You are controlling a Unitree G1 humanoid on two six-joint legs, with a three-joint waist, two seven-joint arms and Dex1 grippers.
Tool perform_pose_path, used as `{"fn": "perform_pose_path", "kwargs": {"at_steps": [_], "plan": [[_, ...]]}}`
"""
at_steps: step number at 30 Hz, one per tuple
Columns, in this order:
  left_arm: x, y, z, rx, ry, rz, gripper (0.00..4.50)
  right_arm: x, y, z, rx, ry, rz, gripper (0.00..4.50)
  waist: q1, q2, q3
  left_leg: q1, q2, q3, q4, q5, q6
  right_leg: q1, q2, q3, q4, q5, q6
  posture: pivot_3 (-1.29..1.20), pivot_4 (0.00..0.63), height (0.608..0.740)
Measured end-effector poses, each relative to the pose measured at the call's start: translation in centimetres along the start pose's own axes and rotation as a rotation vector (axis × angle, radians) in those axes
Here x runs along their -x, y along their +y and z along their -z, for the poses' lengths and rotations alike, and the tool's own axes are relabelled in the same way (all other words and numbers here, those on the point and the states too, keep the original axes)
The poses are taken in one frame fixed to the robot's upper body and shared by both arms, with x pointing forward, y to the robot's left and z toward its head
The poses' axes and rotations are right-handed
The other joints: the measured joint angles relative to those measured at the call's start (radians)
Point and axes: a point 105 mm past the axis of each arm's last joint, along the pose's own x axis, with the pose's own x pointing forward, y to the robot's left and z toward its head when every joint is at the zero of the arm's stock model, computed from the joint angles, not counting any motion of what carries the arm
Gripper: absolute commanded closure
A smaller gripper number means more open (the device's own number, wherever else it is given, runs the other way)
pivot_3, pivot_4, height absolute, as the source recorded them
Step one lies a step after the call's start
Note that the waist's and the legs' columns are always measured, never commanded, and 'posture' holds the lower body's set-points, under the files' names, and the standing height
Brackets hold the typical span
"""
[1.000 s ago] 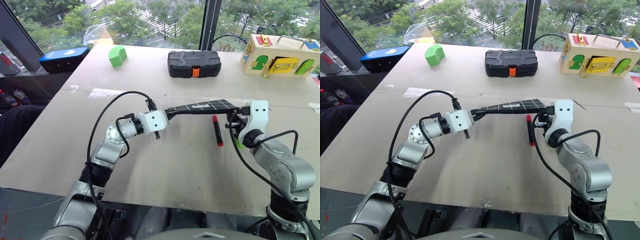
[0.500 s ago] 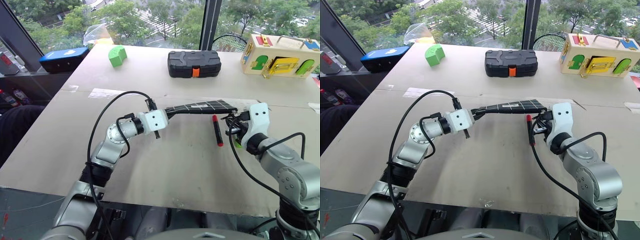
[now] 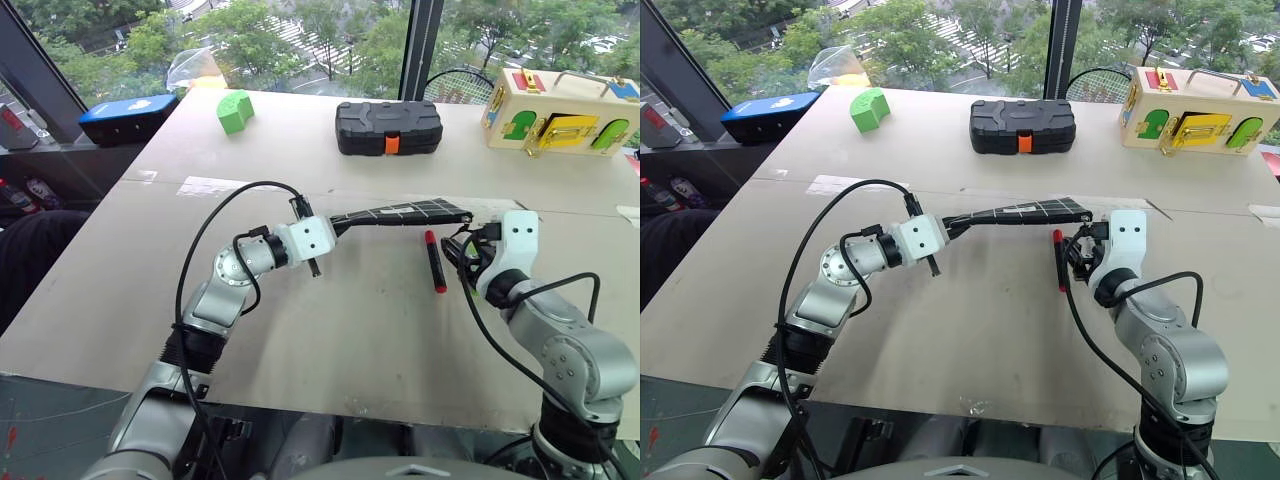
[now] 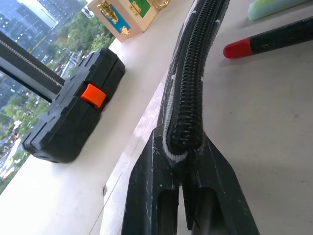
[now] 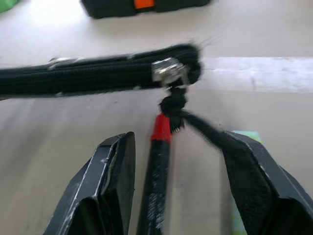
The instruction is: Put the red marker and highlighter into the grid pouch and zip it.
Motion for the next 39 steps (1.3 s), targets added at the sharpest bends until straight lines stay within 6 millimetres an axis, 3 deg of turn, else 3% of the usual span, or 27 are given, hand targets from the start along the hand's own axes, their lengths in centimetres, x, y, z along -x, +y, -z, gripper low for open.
{"fn": "perform_pose_path", "kwargs": {"at_steps": [9,15,24,29,34,39], "plan": [[-0.2,0.1,-0.7,-0.004,-0.016,-0.005,4.50,-1.9,0.0,-1.3,-0.042,-0.124,0.113,1.73,-0.001,0.000,0.000,0.000,0.000,0.000,0.000,0.000,0.000,0.000,0.000,0.000,0.000,0.000,0.000,0.00,0.150,0.740],[-0.3,0.1,-0.9,-0.005,-0.025,-0.007,4.50,-2.7,0.1,-1.8,-0.030,-0.175,0.189,4.41,-0.001,0.000,0.000,0.000,0.000,0.000,-0.001,0.000,-0.001,-0.001,0.000,0.000,0.001,0.000,0.000,0.00,0.150,0.740],[-0.2,0.1,-0.7,-0.015,-0.010,-0.018,4.50,-2.2,0.8,-0.9,0.108,-0.144,0.151,4.41,-0.001,0.001,0.000,0.000,0.000,0.000,-0.001,0.000,-0.001,-0.001,0.000,0.000,0.000,0.000,0.000,0.00,0.150,0.740],[-0.2,0.3,-0.2,-0.061,0.023,-0.020,4.50,-0.4,1.1,0.5,0.218,-0.029,0.032,4.41,-0.001,0.001,0.000,0.000,0.000,0.000,-0.001,0.000,0.000,-0.001,0.001,0.000,0.000,0.000,0.000,0.00,0.150,0.740],[-0.6,-0.3,-0.1,-0.097,0.023,0.015,4.50,0.6,1.7,1.2,0.192,0.072,-0.076,4.41,0.001,0.000,0.000,0.000,0.000,0.000,-0.001,0.000,0.000,-0.001,0.001,0.000,-0.001,0.000,0.000,0.00,0.150,0.740],[-1.1,-1.3,-0.3,-0.111,0.001,0.050,4.50,0.3,1.6,1.0,0.176,0.120,-0.108,4.41,0.001,0.000,0.000,0.000,0.000,0.000,-0.001,0.000,0.000,-0.001,0.000,0.000,-0.001,0.000,0.000,0.00,0.150,0.740]]}}
